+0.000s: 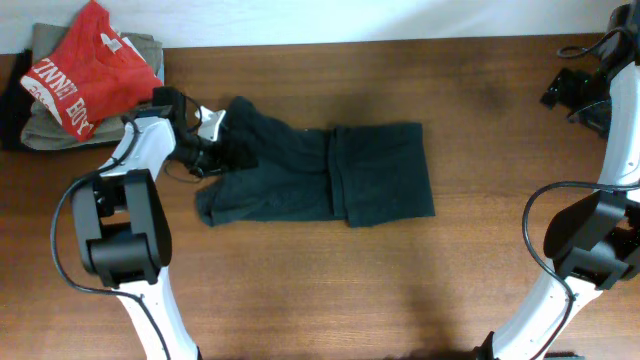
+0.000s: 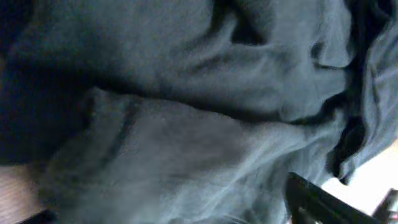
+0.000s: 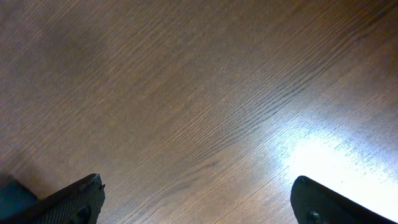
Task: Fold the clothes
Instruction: 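Lift the strip's left end with the left gripper, then fold the left end rightward over the center with the left gripper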
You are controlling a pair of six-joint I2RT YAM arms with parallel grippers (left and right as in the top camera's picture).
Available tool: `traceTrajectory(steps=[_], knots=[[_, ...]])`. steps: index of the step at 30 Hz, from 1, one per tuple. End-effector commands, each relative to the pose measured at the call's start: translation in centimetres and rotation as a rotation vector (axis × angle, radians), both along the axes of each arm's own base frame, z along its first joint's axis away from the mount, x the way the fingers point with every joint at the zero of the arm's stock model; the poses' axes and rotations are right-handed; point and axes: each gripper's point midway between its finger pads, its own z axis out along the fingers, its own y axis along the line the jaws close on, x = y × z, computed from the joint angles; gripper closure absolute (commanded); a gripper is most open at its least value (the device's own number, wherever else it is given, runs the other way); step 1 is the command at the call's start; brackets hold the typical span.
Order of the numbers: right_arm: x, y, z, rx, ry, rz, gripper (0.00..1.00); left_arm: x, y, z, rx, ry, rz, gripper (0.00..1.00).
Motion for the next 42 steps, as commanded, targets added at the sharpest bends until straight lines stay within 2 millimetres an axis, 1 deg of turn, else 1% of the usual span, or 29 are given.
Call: traceTrajectory(steps=[1, 2, 3, 6, 7, 11, 12, 13, 14, 16, 18, 19, 20, 22, 23, 24, 25, 27, 28, 29, 33, 36, 38, 40, 42], knots=[[-0.2, -0.1, 0.6, -0.021, -0.003, -0.004, 0.01, -1.8, 0.0, -4.2, 0.033, 0.101, -0.013, 0.83], [-0.2, -0.1, 0.6, -0.021, -0.003, -0.004, 0.01, -1.7, 0.0, -4.2, 0.033, 0.098, -0.011, 0.95], [-0.2, -0.1, 0.6, -0.021, -0.002, -0.004, 0.01, -1.6, 0.3, -4.2, 0.040, 0.100, -0.001, 0.99], [-0.2, -0.1, 0.6, -0.021, -0.003, -0.004, 0.01, -0.9, 3.2, -4.5, 0.167, 0.143, 0.110, 0.99], [-0.2, -0.1, 0.6, -0.021, -0.003, -0.004, 0.01, -0.8, 3.9, -4.4, 0.190, 0.148, 0.121, 0.99], [-0.2, -0.1, 0.6, -0.021, -0.003, -0.004, 0.01, -0.4, 8.0, -2.8, 0.356, 0.176, 0.166, 0.99], [-0.2, -0.1, 0.6, -0.021, -0.003, -0.004, 0.01, -0.3, 9.9, -1.8, 0.434, 0.200, 0.219, 0.99], [-0.2, -0.1, 0.6, -0.021, -0.003, -0.004, 0.02, -0.2, 11.2, -0.7, 0.491, 0.217, 0.266, 0.99], [-0.2, -0.1, 0.6, -0.021, -0.003, -0.004, 0.01, 0.1, 11.8, 0.3, 0.511, 0.218, 0.287, 0.99], [-0.2, -0.1, 0.6, -0.021, -0.003, -0.004, 0.01, 0.8, 12.1, 2.0, 0.514, 0.201, 0.294, 0.99], [-0.2, -0.1, 0.6, -0.021, -0.003, -0.004, 0.02, 1.4, 13.0, 4.3, 0.553, 0.195, 0.352, 0.99], [-0.2, -0.1, 0.6, -0.021, -0.002, -0.004, 0.01, 1.6, 13.1, 5.5, 0.563, 0.193, 0.378, 0.99], [-0.2, -0.1, 0.6, -0.021, -0.003, -0.004, 0.01, 1.6, 12.9, 6.3, 0.560, 0.190, 0.378, 0.99], [-0.2, -0.1, 0.6, -0.021, -0.003, -0.004, 0.01, 1.6, 11.6, 8.4, 0.553, 0.183, 0.354, 0.99], [-0.2, -0.1, 0.6, -0.021, -0.003, -0.004, 0.01, 1.5, 10.2, 9.6, 0.544, 0.176, 0.325, 0.99], [-0.2, -0.1, 0.6, -0.021, -0.003, -0.004, 0.01, 1.5, 9.4, 9.9, 0.535, 0.174, 0.310, 0.99], [-0.2, -0.1, 0.6, -0.021, -0.003, -0.004, 0.01, 1.4, 7.8, 10.3, 0.512, 0.171, 0.283, 0.99], [-0.2, -0.1, 0.6, -0.021, -0.003, -0.004, 0.01, 1.3, 4.8, 10.5, 0.473, 0.165, 0.226, 0.99], [-0.2, -0.1, 0.6, -0.021, -0.003, -0.004, 0.01, 1.2, 2.5, 10.6, 0.453, 0.157, 0.183, 0.99], [-0.2, -0.1, 0.6, -0.021, -0.002, -0.004, 0.01, 1.1, 1.5, 10.5, 0.451, 0.152, 0.163, 0.99], [-0.2, -0.1, 0.6, -0.021, -0.003, -0.004, 0.01, 0.8, -5.0, 10.5, 0.453, 0.086, 0.033, 0.99], [-0.2, -0.1, 0.6, -0.021, -0.003, -0.004, 0.01, 0.4, -9.3, 10.1, 0.448, 0.039, -0.047, 0.99], [-0.2, -0.1, 0.6, -0.021, -0.003, -0.004, 0.01, -0.1, -11.7, 9.3, 0.450, 0.037, -0.086, 0.99], [-0.2, -0.1, 0.6, -0.021, -0.003, -0.004, 0.01, -0.6, -13.1, 8.4, 0.454, 0.045, -0.117, 0.98], [-0.2, -0.1, 0.6, -0.021, -0.002, -0.004, 0.01, -1.4, -14.7, 6.9, 0.466, 0.067, -0.159, 0.97]])
